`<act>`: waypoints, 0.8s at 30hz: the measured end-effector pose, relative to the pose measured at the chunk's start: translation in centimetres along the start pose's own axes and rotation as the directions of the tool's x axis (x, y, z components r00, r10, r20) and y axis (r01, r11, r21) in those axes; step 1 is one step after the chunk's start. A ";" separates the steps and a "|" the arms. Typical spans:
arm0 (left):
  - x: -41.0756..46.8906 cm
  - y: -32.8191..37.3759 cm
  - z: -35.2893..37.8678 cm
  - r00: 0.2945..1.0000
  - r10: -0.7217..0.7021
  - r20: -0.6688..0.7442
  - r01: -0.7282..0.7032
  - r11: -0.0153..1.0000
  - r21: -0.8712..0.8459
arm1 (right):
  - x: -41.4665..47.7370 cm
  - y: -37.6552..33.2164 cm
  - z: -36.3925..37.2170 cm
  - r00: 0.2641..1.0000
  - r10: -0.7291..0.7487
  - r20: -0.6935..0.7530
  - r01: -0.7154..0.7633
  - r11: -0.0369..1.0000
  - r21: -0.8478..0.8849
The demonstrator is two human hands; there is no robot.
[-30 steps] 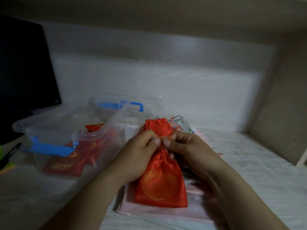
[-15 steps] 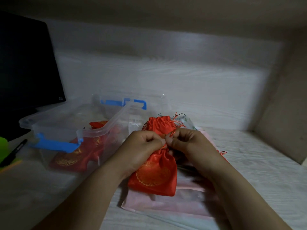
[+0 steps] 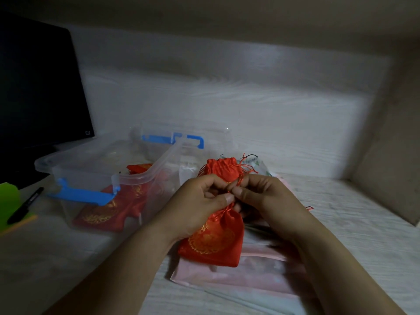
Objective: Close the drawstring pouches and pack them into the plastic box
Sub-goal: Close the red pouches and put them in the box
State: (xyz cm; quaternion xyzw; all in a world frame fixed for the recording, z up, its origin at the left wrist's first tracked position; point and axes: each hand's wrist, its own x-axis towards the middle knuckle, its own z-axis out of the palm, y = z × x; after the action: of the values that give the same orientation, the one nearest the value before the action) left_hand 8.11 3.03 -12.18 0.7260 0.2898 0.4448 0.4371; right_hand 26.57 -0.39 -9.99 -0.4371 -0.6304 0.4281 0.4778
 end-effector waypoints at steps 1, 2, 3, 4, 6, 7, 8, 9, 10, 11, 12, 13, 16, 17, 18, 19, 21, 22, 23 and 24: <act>0.0 0.0 0.0 1.000 0.003 -0.005 -0.003 1.000 0.025 | 0.1 0.1 0.0 1.000 -0.029 -0.009 0.028 0.999 -0.037; 0.0 0.0 -0.1 1.000 0.004 -0.020 -0.002 0.998 0.070 | 0.2 0.3 0.1 0.998 -0.066 -0.023 0.064 0.994 -0.094; 0.1 -0.2 -0.1 0.999 0.005 -0.036 0.000 0.992 0.123 | 0.4 0.6 0.1 0.994 -0.106 -0.037 0.099 0.981 -0.168; 0.1 -0.4 -0.1 0.999 0.002 -0.044 0.006 0.987 0.163 | 0.5 0.9 0.1 0.989 -0.142 -0.050 0.126 0.962 -0.244; 0.1 -0.5 -0.3 0.999 -0.006 -0.052 0.017 0.980 0.198 | 0.7 1.2 0.2 0.979 -0.194 -0.062 0.161 0.922 -0.351; 0.2 -0.7 -0.3 0.998 -0.007 -0.061 0.019 0.978 0.207 | 0.6 1.3 0.3 0.973 -0.222 -0.066 0.180 0.903 -0.390; 0.2 -0.8 -0.3 0.997 0.004 -0.073 0.013 0.975 0.224 | 0.6 1.3 0.4 0.965 -0.254 -0.069 0.202 0.882 -0.427; 0.3 -1.0 -0.3 0.996 0.023 -0.089 0.000 0.968 0.250 | 0.5 1.3 0.6 0.957 -0.283 -0.069 0.222 0.862 -0.455; 0.3 -1.0 -0.2 0.994 0.042 -0.097 -0.014 0.962 0.274 | 0.5 1.3 0.8 0.948 -0.309 -0.069 0.242 0.846 -0.474; 0.4 -1.1 -0.1 0.994 0.048 -0.097 -0.019 0.959 0.283 | 0.4 1.3 0.9 0.940 -0.334 -0.066 0.260 0.830 -0.493; 0.4 -1.1 -0.1 0.994 0.051 -0.095 -0.022 0.959 0.282 | 0.4 1.4 1.1 0.930 -0.362 -0.062 0.281 0.810 -0.514; 0.4 -1.2 -0.1 0.994 0.049 -0.093 -0.021 0.960 0.279 | 0.3 1.3 1.2 0.919 -0.391 -0.058 0.301 0.787 -0.538; 0.5 -1.1 -0.4 0.996 0.023 -0.081 -0.005 0.976 0.219 | 0.5 1.5 1.2 0.896 -0.439 -0.073 0.323 0.755 -0.570; 0.5 -1.0 -0.5 0.997 0.014 -0.072 -0.001 0.983 0.183 | 0.5 1.5 1.2 0.898 -0.429 -0.096 0.313 0.778 -0.545; 0.5 -0.9 -0.6 0.998 0.012 -0.063 -0.002 0.989 0.151 | 0.5 1.5 1.2 0.904 -0.411 -0.117 0.302 0.807 -0.508; 0.6 -0.9 -0.6 0.999 0.012 -0.050 -0.006 0.992 0.125 | 0.5 1.4 1.2 0.910 -0.395 -0.129 0.293 0.830 -0.474; 0.6 -1.0 -0.8 1.000 0.014 -0.026 -0.011 0.996 0.091 | 0.5 1.3 1.2 0.917 -0.376 -0.130 0.290 0.855 -0.431; 0.6 -1.1 -0.9 1.000 0.014 -0.016 -0.013 0.997 0.071 | 0.5 1.2 1.2 0.920 -0.369 -0.129 0.290 0.866 -0.408; 0.6 -1.1 -1.0 1.000 0.013 -0.007 -0.013 0.999 0.042 | 0.5 1.2 1.3 0.924 -0.360 -0.129 0.289 0.879 -0.380; 0.6 -1.1 -1.0 1.000 0.008 0.005 -0.008 1.000 0.006 | 0.5 1.2 1.3 0.928 -0.349 -0.129 0.287 0.892 -0.348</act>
State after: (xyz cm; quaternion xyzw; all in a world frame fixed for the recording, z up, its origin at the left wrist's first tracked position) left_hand 7.43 4.35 -12.70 0.7295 0.2871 0.4441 0.4338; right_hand 25.40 0.21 -11.21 -0.4384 -0.7072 0.1915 0.5206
